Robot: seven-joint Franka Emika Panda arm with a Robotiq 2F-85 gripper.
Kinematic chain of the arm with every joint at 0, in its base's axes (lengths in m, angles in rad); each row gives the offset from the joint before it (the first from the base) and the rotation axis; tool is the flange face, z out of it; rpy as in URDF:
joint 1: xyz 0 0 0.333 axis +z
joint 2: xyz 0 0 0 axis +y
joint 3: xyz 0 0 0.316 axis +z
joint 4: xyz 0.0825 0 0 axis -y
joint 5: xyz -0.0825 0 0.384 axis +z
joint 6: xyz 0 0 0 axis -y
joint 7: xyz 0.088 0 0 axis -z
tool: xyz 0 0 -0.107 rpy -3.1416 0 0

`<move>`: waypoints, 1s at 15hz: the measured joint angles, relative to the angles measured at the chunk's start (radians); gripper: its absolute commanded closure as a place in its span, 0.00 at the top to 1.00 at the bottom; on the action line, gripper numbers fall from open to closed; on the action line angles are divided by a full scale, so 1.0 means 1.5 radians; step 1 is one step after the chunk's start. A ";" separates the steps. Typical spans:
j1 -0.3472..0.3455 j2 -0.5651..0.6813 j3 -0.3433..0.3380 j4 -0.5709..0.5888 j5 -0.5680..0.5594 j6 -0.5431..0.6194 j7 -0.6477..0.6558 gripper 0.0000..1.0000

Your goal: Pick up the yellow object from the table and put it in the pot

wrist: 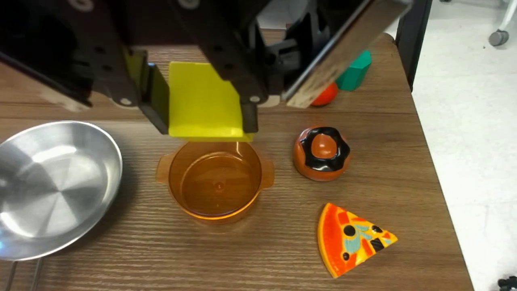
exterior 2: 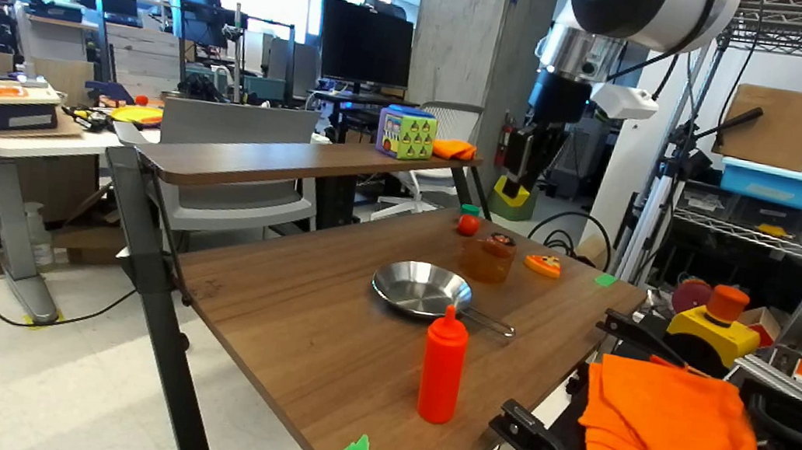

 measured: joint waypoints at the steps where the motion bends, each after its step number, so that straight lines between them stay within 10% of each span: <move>1: -0.004 0.001 0.000 0.009 0.003 -0.012 -0.006 0.20; 15: -0.014 0.093 -0.006 0.201 0.023 -0.243 -0.040 0.20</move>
